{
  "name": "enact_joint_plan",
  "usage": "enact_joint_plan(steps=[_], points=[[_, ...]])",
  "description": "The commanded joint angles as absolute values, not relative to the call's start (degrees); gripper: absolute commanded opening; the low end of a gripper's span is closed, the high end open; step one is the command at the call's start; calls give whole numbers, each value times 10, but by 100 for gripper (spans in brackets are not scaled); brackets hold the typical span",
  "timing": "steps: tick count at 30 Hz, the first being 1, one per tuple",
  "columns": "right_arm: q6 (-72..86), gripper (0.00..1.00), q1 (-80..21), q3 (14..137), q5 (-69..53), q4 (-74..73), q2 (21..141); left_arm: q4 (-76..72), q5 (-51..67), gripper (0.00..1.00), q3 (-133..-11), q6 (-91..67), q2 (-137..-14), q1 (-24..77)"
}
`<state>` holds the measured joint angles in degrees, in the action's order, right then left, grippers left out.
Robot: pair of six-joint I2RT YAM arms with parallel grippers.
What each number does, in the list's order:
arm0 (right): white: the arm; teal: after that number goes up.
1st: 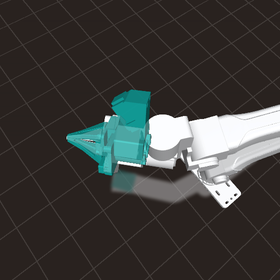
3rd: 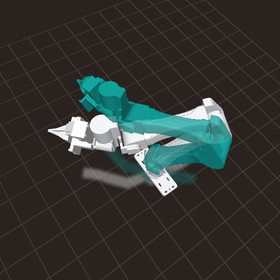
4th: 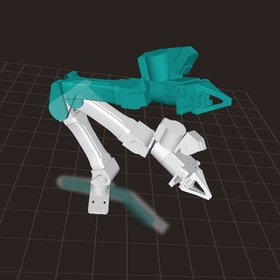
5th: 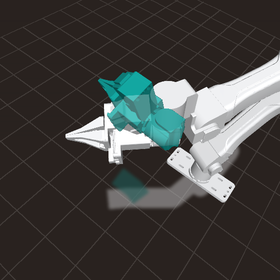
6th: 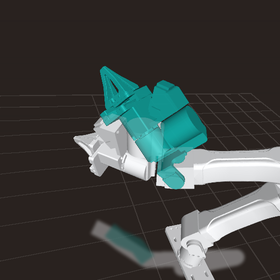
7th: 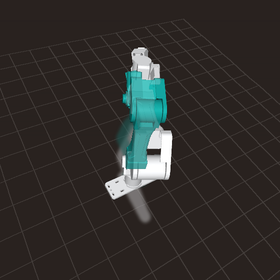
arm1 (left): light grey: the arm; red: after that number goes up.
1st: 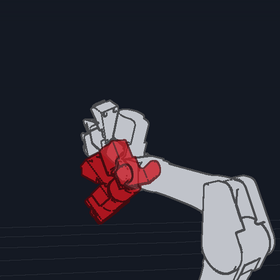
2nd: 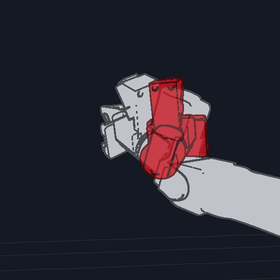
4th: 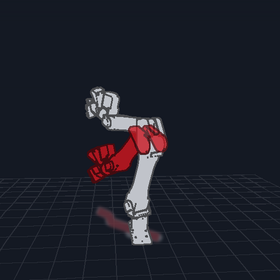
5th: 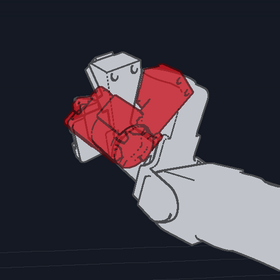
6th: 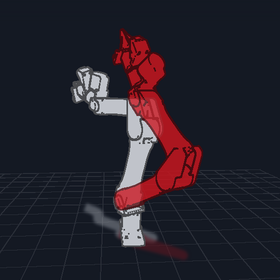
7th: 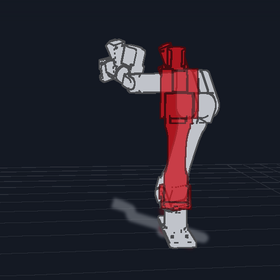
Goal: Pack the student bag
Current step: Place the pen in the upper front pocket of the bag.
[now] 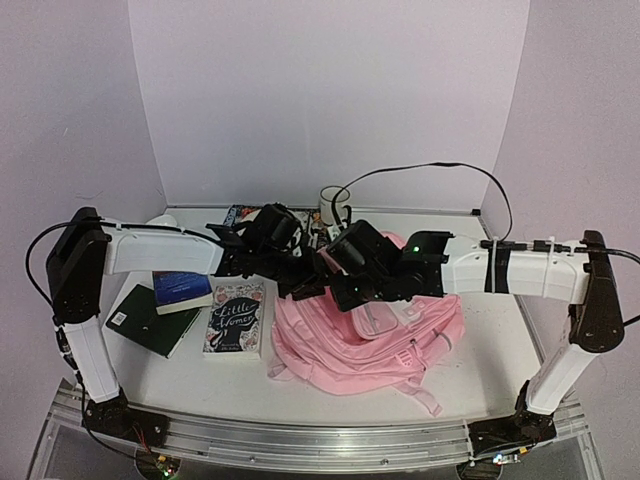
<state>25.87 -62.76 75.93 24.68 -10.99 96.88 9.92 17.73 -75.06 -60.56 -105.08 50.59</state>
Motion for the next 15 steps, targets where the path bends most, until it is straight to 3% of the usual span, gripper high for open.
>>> enact_joint_plan(steps=[1,15], points=[[253,0,-642,753,260,-72,934,48,146,47,-728,-583,-983,508],[207,0,-634,674,290,-113,873,161,39,69,-659,-409,-850,491]])
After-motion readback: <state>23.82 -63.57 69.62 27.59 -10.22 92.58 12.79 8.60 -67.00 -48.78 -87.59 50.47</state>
